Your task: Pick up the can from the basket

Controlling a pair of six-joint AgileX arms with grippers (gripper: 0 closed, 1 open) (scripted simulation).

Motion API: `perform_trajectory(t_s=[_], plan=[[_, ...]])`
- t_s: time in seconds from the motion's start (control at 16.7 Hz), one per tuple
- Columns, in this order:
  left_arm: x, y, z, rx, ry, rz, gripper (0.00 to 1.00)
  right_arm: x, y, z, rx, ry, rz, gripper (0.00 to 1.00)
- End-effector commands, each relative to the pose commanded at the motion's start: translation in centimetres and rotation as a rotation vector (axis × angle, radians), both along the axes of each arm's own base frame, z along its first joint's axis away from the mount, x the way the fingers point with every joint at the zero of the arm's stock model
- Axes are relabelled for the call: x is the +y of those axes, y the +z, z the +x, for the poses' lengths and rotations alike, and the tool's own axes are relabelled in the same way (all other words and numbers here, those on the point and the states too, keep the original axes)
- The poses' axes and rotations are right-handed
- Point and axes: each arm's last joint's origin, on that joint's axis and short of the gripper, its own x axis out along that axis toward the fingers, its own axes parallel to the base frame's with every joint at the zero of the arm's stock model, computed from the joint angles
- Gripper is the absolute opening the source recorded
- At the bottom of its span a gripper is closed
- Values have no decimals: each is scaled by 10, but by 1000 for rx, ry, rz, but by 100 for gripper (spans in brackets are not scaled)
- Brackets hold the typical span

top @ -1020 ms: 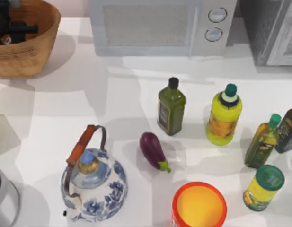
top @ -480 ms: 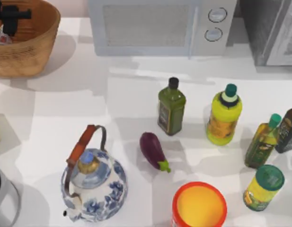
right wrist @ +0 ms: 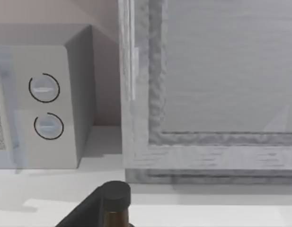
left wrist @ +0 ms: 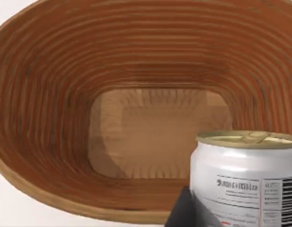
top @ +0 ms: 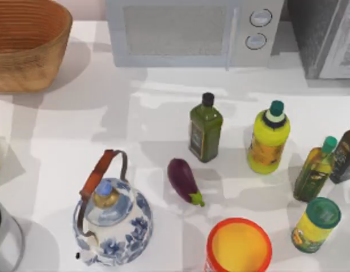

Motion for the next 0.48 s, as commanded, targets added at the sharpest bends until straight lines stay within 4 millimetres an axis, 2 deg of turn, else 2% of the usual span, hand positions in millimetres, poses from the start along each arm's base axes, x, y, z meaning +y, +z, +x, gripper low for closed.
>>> perform_trajectory(t_s=[0.12,0.24,0.36,0.48], plan=[[-6,14,-55,-106,0,3,0,0,0,0,0,0,0,100],[-12,15,-111,-214,1,5,0,0,0,0,0,0,0,100],[-16,2,-163,-326,0,6,0,0,0,0,0,0,0,100],[-19,-23,-207,-438,0,5,0,0,0,0,0,0,0,100]])
